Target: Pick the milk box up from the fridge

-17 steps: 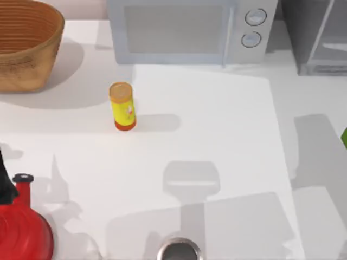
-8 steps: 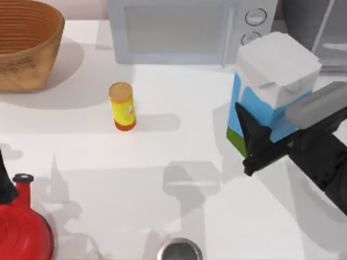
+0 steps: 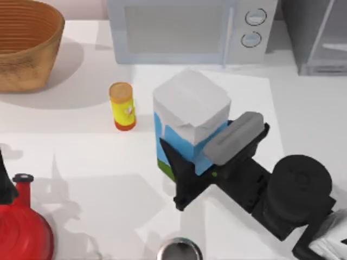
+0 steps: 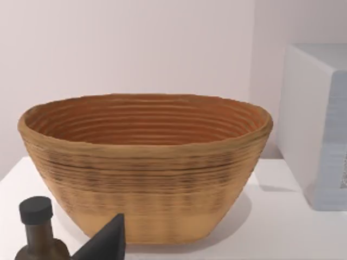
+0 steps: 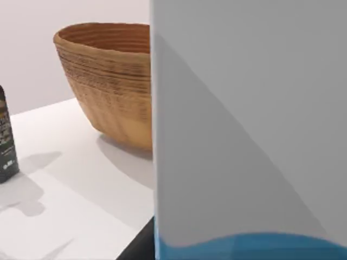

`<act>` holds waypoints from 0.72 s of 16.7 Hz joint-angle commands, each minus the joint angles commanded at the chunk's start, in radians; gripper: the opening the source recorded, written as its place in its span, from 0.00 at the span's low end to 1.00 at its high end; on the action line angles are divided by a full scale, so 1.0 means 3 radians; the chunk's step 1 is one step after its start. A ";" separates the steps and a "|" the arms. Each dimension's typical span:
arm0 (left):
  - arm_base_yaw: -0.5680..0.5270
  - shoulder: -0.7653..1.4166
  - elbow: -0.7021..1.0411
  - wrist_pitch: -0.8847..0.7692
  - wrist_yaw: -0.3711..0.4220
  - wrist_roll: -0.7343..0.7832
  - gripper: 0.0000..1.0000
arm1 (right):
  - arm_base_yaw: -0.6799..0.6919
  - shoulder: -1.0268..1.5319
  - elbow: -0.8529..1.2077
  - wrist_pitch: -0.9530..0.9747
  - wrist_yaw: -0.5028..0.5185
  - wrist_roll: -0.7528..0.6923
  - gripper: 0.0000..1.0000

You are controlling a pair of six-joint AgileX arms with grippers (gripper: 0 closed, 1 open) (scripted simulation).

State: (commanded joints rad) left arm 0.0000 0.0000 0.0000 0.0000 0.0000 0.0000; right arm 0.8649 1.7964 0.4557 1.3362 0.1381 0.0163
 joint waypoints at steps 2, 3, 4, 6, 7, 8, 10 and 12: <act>0.0000 0.0000 0.0000 0.0000 0.0000 0.0000 1.00 | 0.0058 0.0112 0.0033 0.0090 0.0008 -0.0004 0.00; 0.0000 0.0000 0.0000 0.0000 0.0000 0.0000 1.00 | 0.0062 0.0120 0.0035 0.0097 0.0009 -0.0004 0.00; 0.0000 0.0000 0.0000 0.0000 0.0000 0.0000 1.00 | 0.0062 0.0120 0.0035 0.0097 0.0009 -0.0004 0.00; 0.0000 0.0000 0.0000 0.0000 0.0000 0.0000 1.00 | 0.0062 0.0120 0.0035 0.0097 0.0009 -0.0004 0.00; 0.0000 0.0000 0.0000 0.0000 0.0000 0.0000 1.00 | 0.0048 0.0114 0.0019 0.0088 0.0004 0.0003 0.00; 0.0000 0.0000 0.0000 0.0000 0.0000 0.0000 1.00 | 0.0046 0.0125 0.0025 0.0090 0.0005 0.0002 0.00; 0.0000 0.0000 0.0000 0.0000 0.0000 0.0000 1.00 | 0.0035 0.0242 0.0099 0.0109 0.0007 -0.0011 0.00; 0.0000 0.0000 0.0000 0.0000 0.0000 0.0000 1.00 | 0.0021 0.0454 0.0242 0.0151 0.0002 -0.0017 0.00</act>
State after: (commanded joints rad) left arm 0.0000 0.0000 0.0000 0.0000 0.0000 0.0000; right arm 0.8712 1.9326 0.5284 1.3815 0.1387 0.0111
